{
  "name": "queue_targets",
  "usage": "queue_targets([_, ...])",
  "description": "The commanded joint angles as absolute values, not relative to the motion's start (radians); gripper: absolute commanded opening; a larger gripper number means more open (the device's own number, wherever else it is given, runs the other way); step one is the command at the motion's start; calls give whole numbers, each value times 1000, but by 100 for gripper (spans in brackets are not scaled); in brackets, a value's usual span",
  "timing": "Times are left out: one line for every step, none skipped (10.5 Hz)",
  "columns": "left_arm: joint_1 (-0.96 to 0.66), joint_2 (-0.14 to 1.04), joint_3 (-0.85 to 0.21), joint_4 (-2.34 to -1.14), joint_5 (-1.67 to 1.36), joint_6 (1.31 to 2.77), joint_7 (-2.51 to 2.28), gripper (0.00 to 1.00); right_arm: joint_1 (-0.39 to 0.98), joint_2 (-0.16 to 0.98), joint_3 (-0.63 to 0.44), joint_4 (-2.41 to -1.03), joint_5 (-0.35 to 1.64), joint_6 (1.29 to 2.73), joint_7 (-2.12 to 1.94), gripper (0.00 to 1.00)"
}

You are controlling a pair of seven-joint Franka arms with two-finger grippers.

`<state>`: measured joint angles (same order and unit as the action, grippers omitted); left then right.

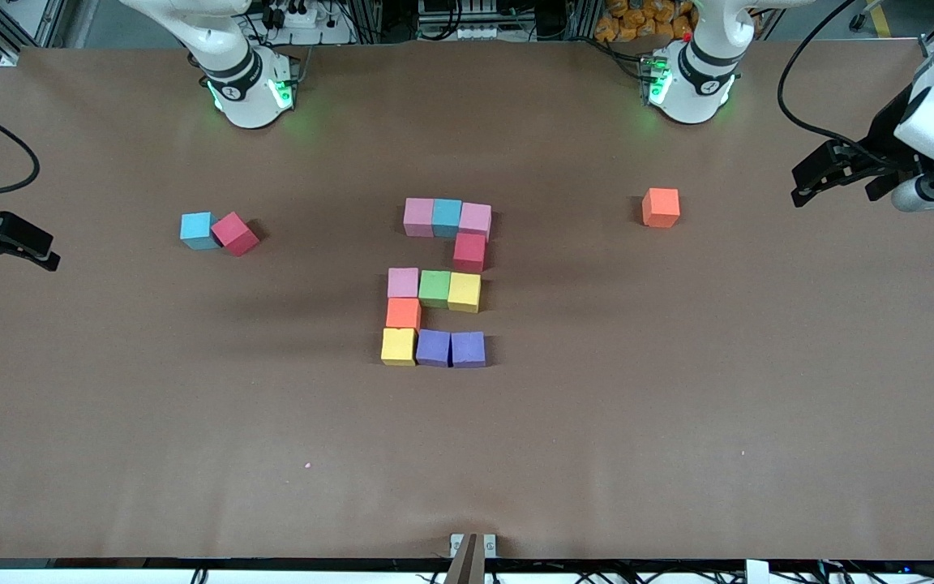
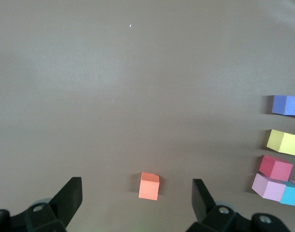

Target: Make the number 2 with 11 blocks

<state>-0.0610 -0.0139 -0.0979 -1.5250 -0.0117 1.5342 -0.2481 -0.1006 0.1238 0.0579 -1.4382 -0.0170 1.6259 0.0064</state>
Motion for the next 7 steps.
queue_targets([-66,3,-97,-1493,-21,1509,-219,100,-112,124,61,-1437,0,1626,-5,100])
queue_targets([-67,3,-100,-1491,-21,1512,-219,100,-113,126,61,-1437,0,1626,-5,100])
queue_targets([-69,5,-100,-1491,-20,1514,-219,100,-123,126,61,-1437,0,1626,-6,100])
queue_targets([-68,5,-100,-1493,-14,1522,-218,100,-126,127,61,-1439,0,1626,-6,100])
queue_targets([-64,5,-100,-1491,1,1525,-218,100,-130,129,61,-1439,0,1626,-6,100])
queue_targets([-67,5,-100,-1493,15,1540,-216,100,-126,130,61,-1439,0,1626,-6,100])
queue_targets([-69,5,-100,-1493,37,1560,-216,100,-124,130,61,-1437,0,1626,-6,100])
